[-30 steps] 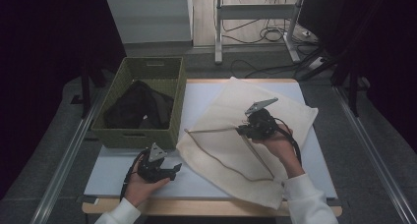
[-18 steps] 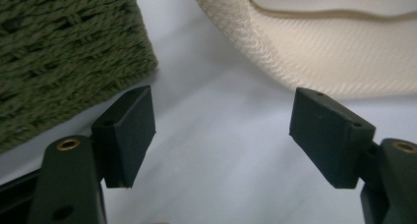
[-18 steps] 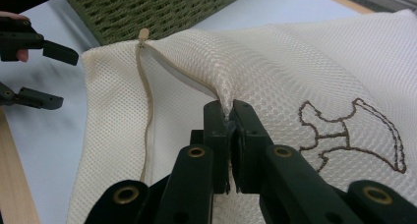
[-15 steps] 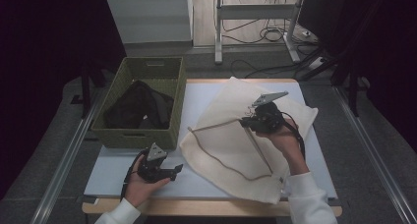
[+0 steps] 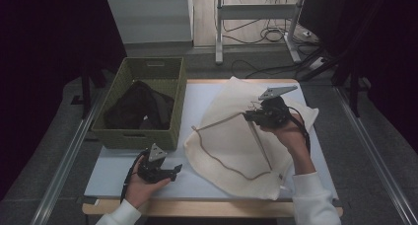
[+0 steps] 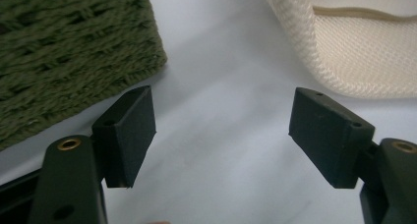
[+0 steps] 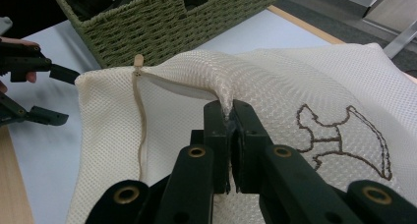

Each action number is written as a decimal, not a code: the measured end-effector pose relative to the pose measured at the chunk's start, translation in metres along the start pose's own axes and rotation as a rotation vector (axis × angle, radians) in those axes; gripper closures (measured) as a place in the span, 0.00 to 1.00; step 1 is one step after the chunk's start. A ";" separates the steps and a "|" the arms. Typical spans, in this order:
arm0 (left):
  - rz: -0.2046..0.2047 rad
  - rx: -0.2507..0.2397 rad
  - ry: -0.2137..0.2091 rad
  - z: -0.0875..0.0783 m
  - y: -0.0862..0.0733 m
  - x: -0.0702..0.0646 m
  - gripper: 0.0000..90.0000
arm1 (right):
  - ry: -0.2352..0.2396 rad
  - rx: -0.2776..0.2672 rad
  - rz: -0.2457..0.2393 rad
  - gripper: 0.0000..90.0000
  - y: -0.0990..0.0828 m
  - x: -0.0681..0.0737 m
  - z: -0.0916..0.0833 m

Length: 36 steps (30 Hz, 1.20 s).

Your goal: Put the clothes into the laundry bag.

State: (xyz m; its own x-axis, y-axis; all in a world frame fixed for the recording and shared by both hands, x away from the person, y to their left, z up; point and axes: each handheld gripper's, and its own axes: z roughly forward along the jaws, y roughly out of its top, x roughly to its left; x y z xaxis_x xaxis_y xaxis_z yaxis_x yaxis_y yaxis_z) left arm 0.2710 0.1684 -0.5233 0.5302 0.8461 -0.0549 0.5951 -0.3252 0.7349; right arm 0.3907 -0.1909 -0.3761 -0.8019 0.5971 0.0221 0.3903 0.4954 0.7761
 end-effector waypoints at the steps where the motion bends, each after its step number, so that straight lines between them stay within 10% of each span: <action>1: -0.001 -0.001 0.001 0.000 0.000 0.000 0.29 | 0.003 0.003 -0.001 0.95 0.000 0.000 0.001; 36: -0.034 -0.143 -0.056 -0.051 0.042 0.002 0.27 | 0.008 0.020 0.024 0.95 -0.007 -0.005 0.006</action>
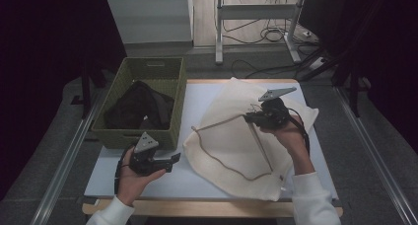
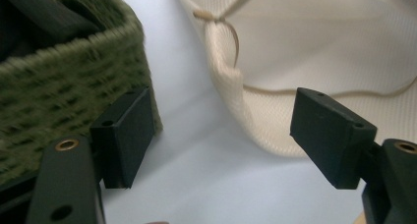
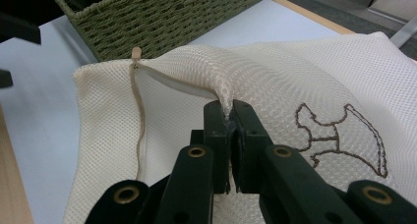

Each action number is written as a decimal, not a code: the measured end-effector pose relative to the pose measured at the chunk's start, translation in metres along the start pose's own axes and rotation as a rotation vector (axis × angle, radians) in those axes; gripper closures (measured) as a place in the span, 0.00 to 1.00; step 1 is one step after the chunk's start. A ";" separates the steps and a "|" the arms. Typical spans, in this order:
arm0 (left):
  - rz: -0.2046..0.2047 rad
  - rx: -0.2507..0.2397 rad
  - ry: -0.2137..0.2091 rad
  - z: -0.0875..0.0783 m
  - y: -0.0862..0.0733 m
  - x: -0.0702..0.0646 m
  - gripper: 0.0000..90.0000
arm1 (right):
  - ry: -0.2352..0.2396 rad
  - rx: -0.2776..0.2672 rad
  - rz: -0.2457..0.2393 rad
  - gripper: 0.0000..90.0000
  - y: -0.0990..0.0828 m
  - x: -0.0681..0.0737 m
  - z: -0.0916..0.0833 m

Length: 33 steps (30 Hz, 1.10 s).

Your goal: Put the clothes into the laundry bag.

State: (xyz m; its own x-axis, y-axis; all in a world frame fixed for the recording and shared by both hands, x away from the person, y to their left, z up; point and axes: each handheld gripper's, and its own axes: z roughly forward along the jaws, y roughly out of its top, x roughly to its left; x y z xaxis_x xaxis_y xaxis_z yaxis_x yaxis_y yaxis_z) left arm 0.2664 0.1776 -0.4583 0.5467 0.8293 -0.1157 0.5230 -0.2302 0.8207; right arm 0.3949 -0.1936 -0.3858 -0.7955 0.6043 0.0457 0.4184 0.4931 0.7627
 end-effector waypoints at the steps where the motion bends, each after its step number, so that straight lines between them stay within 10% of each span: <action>1: -0.002 -0.003 0.003 -0.001 0.003 0.002 0.27 | 0.001 0.001 0.000 0.95 0.000 0.000 0.000; 33: -0.149 0.059 0.158 0.007 0.086 0.074 0.21 | 0.023 0.005 0.005 0.95 -0.002 -0.001 0.004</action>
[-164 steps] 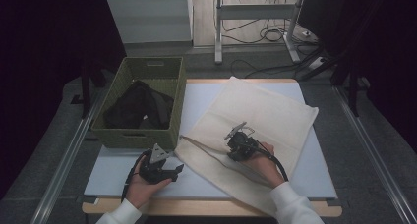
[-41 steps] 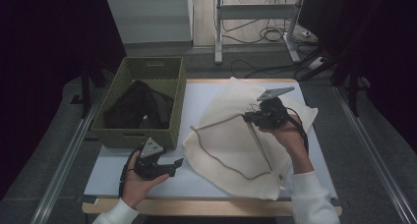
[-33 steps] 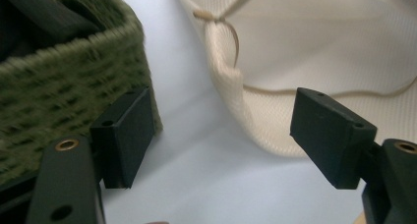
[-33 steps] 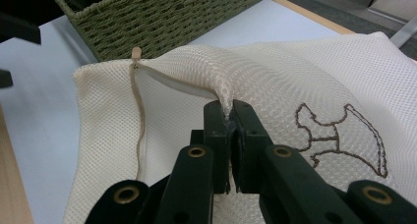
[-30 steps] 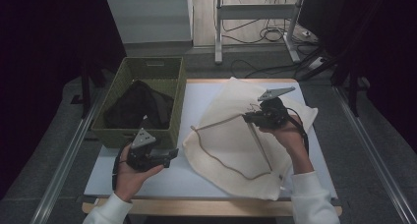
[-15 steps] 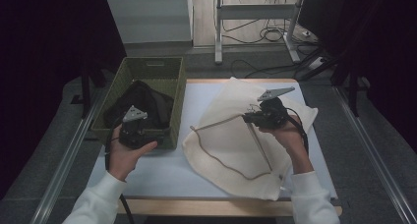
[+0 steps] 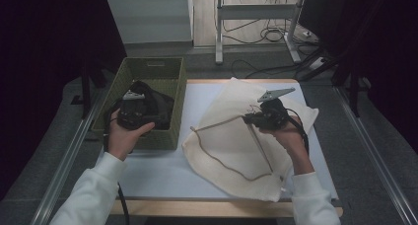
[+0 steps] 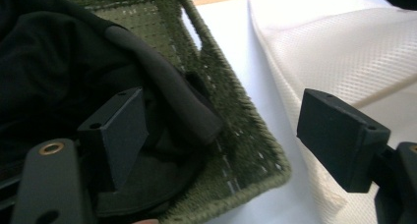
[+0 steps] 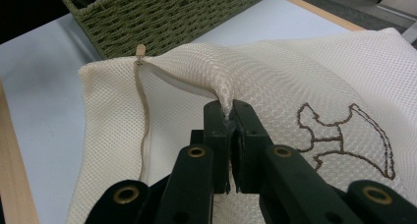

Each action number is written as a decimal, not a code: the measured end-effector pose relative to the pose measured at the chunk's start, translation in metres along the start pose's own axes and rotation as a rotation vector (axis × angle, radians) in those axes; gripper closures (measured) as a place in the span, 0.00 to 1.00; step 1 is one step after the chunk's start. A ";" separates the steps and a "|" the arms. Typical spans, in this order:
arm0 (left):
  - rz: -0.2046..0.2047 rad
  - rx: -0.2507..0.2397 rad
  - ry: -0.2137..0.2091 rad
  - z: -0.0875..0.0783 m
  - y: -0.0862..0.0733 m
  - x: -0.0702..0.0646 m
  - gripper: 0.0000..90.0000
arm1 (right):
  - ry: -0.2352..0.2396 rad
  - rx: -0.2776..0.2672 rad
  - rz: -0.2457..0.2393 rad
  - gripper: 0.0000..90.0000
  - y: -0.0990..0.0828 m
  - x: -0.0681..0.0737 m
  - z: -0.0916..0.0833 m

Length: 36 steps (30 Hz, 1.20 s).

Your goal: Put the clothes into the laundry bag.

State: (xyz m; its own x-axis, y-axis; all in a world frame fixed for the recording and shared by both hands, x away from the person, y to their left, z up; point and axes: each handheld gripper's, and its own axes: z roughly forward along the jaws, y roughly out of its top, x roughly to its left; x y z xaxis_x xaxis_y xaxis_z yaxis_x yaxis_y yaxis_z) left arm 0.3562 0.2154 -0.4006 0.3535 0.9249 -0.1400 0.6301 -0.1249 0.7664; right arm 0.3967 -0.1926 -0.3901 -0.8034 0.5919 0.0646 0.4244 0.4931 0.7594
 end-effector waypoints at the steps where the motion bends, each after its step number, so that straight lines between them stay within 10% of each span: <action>1: -0.004 0.002 0.001 0.001 0.001 0.002 0.21 | 0.000 0.001 0.001 0.95 0.000 0.000 0.000; 36: -0.190 0.164 0.095 0.064 0.033 0.045 0.11 | -0.016 -0.002 0.002 0.95 -0.001 -0.001 0.003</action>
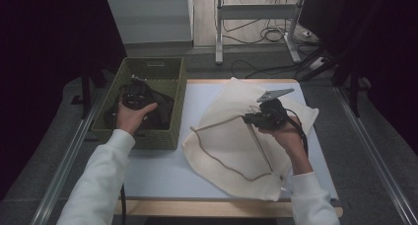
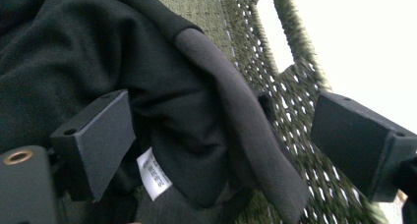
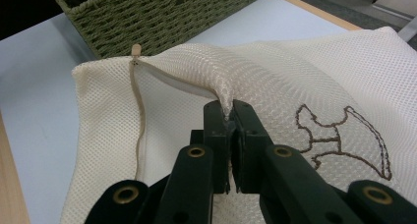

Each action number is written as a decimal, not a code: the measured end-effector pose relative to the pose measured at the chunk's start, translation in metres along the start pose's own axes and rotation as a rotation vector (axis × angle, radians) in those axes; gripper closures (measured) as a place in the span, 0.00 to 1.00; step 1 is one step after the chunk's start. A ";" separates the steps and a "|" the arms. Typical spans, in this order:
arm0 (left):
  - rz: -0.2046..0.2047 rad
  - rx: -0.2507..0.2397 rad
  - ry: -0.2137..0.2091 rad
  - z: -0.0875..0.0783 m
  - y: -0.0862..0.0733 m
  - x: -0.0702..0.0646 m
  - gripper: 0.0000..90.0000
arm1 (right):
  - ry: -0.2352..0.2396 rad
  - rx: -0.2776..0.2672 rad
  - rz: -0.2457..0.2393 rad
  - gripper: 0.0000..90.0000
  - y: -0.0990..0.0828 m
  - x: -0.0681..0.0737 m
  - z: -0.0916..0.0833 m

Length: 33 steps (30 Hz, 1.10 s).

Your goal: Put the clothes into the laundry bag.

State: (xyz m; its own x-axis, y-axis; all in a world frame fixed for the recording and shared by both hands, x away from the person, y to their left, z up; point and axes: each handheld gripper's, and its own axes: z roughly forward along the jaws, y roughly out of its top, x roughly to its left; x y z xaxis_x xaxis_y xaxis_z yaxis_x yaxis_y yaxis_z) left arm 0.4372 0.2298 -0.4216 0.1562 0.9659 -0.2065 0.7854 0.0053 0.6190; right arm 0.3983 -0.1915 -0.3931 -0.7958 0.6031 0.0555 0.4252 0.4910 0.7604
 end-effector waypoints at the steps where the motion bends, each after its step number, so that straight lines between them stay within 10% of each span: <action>1: -0.007 0.000 0.003 0.002 0.000 0.001 0.10 | 0.000 0.000 0.000 0.95 0.000 0.000 0.000; 33: -0.076 0.107 0.058 0.059 0.025 0.020 0.05 | -0.016 -0.003 -0.007 0.95 0.000 0.000 0.002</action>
State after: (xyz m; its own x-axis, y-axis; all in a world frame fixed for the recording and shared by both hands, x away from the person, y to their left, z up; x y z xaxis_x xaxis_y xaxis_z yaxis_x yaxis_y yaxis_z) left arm 0.4955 0.2340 -0.4545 0.0616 0.9771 -0.2036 0.8534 0.0542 0.5185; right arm 0.3989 -0.1907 -0.3944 -0.7918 0.6095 0.0398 0.4181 0.4934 0.7628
